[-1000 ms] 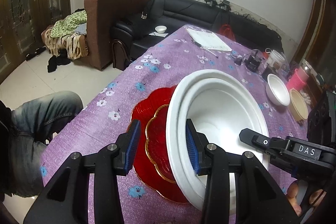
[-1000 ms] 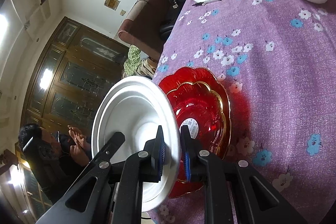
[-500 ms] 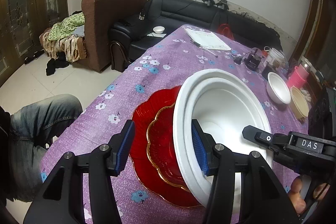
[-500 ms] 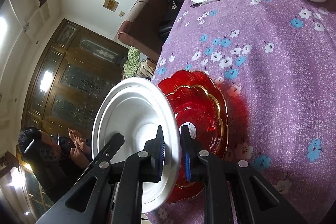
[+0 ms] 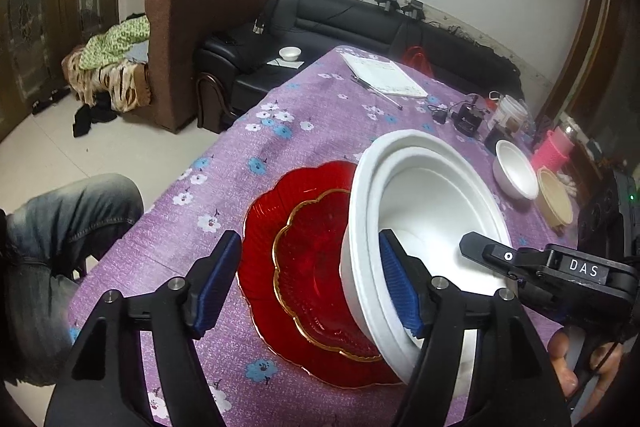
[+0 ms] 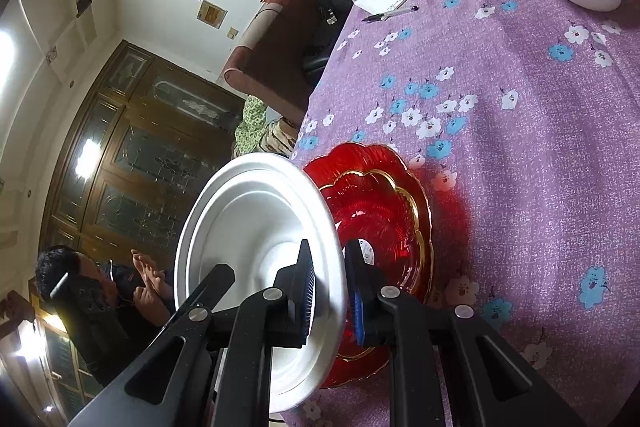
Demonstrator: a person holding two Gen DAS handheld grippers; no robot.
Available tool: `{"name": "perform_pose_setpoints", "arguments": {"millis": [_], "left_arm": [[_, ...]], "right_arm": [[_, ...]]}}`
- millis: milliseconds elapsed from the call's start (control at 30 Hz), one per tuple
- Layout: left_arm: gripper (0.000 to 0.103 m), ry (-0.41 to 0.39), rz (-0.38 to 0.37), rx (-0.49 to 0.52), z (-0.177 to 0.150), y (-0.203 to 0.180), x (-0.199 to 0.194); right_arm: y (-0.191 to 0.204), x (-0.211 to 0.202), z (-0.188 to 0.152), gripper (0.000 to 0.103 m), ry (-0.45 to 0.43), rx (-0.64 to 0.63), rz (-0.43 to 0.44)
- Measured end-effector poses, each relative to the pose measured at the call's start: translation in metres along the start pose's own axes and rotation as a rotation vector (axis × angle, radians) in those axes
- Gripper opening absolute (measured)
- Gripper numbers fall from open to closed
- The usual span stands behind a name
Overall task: Organize plates and bowls
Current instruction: 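Lower the white plate stack onto the stacked red plates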
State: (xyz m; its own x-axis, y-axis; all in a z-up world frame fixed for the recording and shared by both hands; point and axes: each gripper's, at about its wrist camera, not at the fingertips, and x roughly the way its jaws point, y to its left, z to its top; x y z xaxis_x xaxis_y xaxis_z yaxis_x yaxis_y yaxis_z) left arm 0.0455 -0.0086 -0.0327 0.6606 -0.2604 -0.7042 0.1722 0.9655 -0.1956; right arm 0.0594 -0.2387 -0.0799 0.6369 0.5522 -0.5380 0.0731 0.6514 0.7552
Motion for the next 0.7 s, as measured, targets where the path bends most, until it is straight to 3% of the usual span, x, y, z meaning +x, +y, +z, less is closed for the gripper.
{"name": "perform_pose_setpoints", "arguments": {"millis": [500, 700], "left_arm": [[0.073, -0.065, 0.038, 0.038, 0.000, -0.001, -0.011], [0.078, -0.032, 0.052, 0.042, 0.000, -0.001, -0.004]], "right_arm": [[0.007, -0.007, 0.000, 0.016, -0.014, -0.002, 0.036], [0.012, -0.010, -0.001, 0.016, -0.035, -0.030, 0.005]]}}
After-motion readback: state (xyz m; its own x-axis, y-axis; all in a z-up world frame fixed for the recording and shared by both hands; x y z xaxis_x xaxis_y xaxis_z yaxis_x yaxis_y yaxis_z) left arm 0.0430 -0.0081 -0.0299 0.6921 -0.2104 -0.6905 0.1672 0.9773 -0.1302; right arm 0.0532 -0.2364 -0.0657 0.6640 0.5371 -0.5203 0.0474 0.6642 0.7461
